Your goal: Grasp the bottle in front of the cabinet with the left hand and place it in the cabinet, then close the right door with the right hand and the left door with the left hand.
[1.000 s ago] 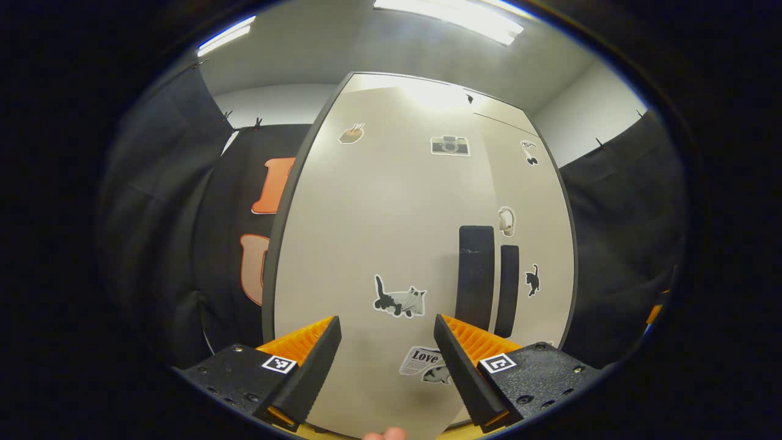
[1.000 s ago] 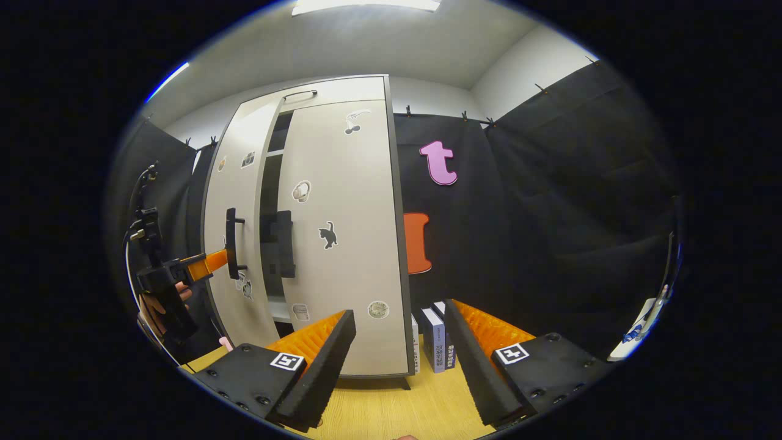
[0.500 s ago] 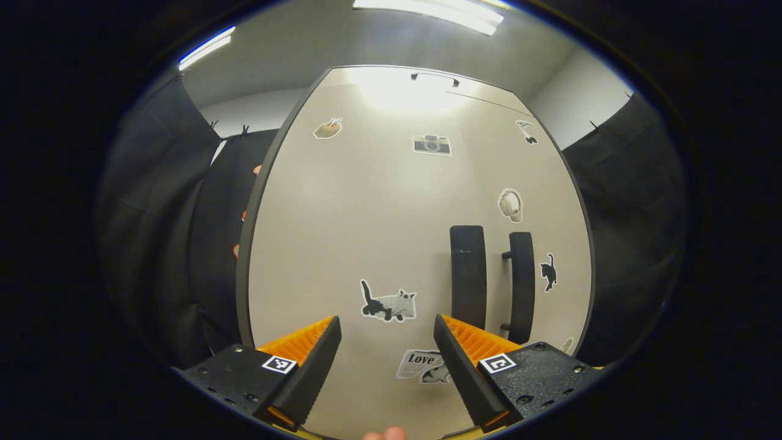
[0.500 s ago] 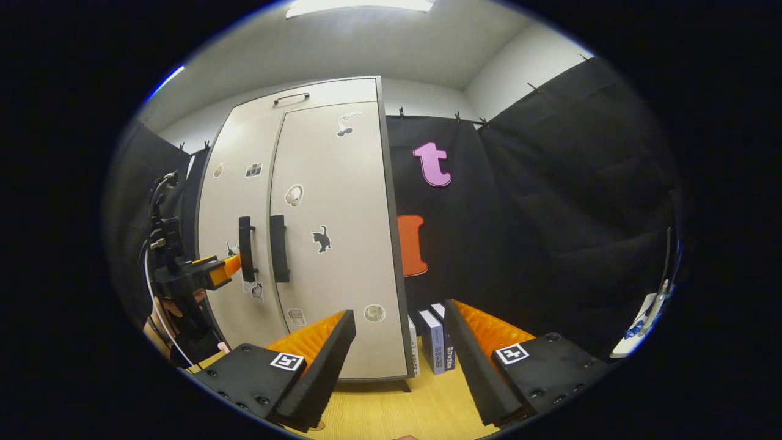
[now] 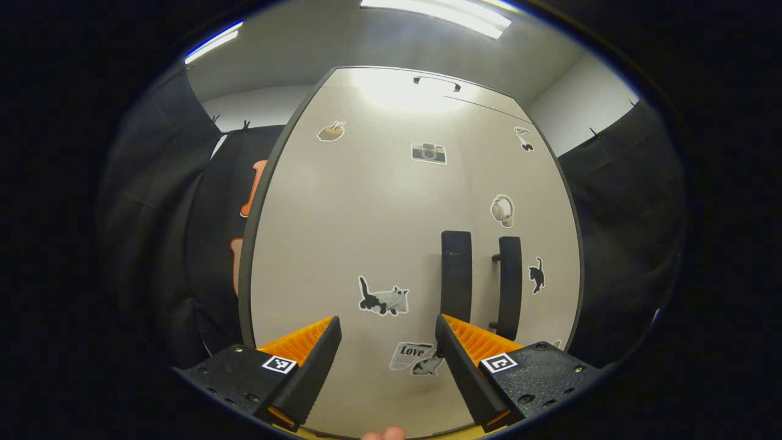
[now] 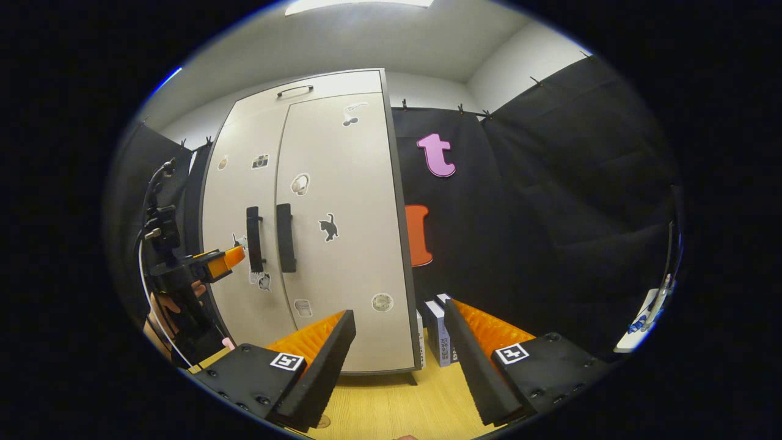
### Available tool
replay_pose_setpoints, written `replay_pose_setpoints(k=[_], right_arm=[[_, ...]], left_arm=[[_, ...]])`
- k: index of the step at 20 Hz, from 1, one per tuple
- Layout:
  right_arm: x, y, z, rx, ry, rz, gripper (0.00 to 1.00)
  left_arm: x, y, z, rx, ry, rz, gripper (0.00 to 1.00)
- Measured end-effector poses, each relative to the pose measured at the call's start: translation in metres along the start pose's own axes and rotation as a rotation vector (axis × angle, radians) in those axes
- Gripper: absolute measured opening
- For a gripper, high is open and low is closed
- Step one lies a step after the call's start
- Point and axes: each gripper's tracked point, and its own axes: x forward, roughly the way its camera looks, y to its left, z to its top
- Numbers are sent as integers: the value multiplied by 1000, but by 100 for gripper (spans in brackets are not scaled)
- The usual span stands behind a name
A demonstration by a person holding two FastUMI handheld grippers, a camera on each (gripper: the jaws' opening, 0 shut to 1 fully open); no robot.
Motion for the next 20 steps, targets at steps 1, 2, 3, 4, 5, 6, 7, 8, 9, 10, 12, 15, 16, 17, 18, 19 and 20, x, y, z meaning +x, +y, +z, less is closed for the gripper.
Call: replay_pose_setpoints(k=[1,2,3,4,5,6,7,8,9,10,12,15,16,17,18,19,20], right_arm=[[0,3,0,-10,2,11,97],[2,8,-1,-19,3,24,98],[3,13,-1,-27,5,41,98],[5,20,-1,-29,6,59,98],[6,25,-1,-27,7,79,98],[9,32,-2,-25,8,98,98],[10,37,-2,-23,7,117,98],[12,42,-2,-22,4,132,98],[14,47,-3,-23,1,145,98],[15,52,-5,-24,3,158,98],[16,63,-10,-22,15,187,98],[15,76,-14,-17,23,221,98],[15,79,-14,-16,20,225,98],[14,82,-15,-14,17,228,98],[12,84,-16,-12,17,231,98],[12,85,-18,-11,21,232,98],[11,85,-20,-12,25,231,98]], left_arm=[[-10,-1,3,-8,-1,-6,94],[-20,-1,5,-12,-6,-6,94],[-30,0,9,-11,-11,-5,92],[-40,2,11,-8,-14,4,94],[-49,6,13,-6,-15,13,94],[-58,10,14,-9,-14,22,94],[-67,13,16,-12,-14,33,95],[-77,18,16,-19,-14,46,94],[-84,23,15,-25,-13,54,94],[-91,26,14,-34,-11,64,94],[-105,33,9,-50,-6,79,92],[-124,42,-2,-77,16,108,94],[-131,42,-7,-90,22,109,95],[-137,43,-13,-102,30,115,95],[-143,43,-18,-109,35,117,95],[-149,43,-23,-111,42,119,95],[-154,44,-27,-107,50,122,95]])
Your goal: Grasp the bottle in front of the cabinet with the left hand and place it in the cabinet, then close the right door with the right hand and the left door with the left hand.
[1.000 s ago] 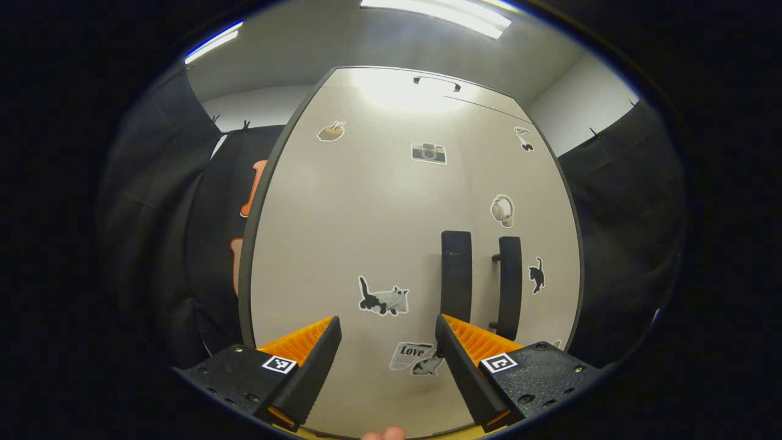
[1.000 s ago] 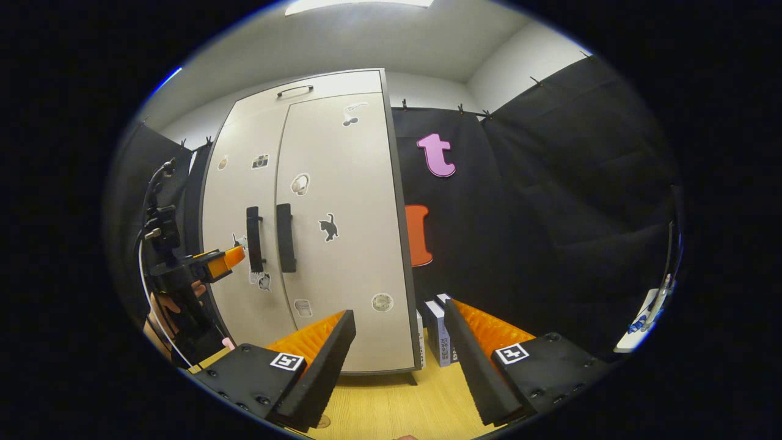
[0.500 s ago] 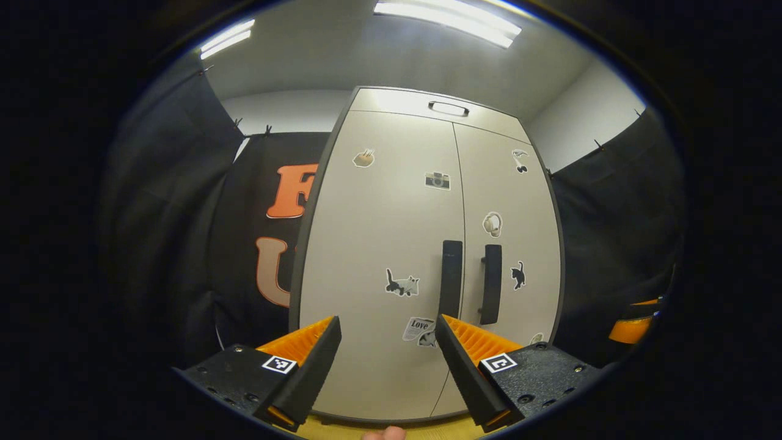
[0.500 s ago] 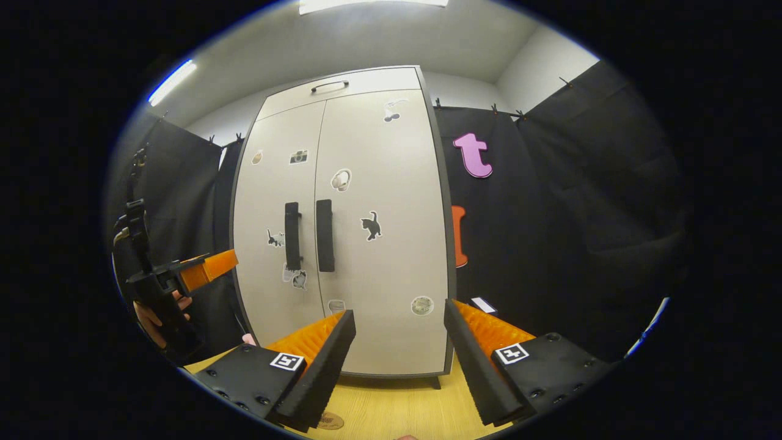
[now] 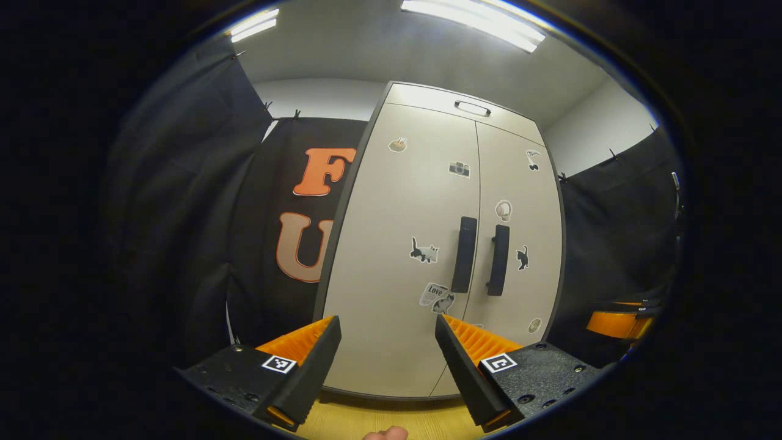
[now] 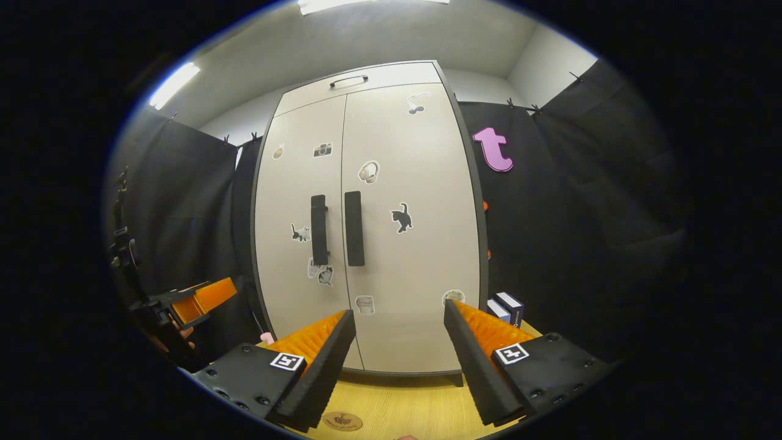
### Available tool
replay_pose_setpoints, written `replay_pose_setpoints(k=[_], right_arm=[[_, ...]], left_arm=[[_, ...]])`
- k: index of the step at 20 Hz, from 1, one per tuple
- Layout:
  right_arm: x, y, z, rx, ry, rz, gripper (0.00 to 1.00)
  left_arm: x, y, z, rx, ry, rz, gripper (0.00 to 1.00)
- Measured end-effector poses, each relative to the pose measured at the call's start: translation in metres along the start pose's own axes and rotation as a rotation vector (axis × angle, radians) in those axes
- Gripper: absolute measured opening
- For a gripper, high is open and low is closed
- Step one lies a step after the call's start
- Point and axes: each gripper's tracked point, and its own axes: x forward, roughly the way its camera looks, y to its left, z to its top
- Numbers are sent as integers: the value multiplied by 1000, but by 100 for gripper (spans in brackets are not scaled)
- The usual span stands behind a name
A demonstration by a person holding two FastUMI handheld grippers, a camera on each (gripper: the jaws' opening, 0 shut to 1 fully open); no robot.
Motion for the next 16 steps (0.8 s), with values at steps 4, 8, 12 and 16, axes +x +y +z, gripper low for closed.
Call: replay_pose_setpoints(k=[4,8,12,16], right_arm=[[-5,-4,-4,-10,10,-25,98],[-6,-6,-3,-15,7,-35,97],[-9,-7,-3,-14,9,-42,98],[-10,-7,-5,-11,14,-46,98]], left_arm=[[-9,8,-7,31,8,11,94],[-8,7,1,33,-13,5,95],[-10,1,6,27,-27,-14,95],[-12,-2,1,10,-14,-19,95]])
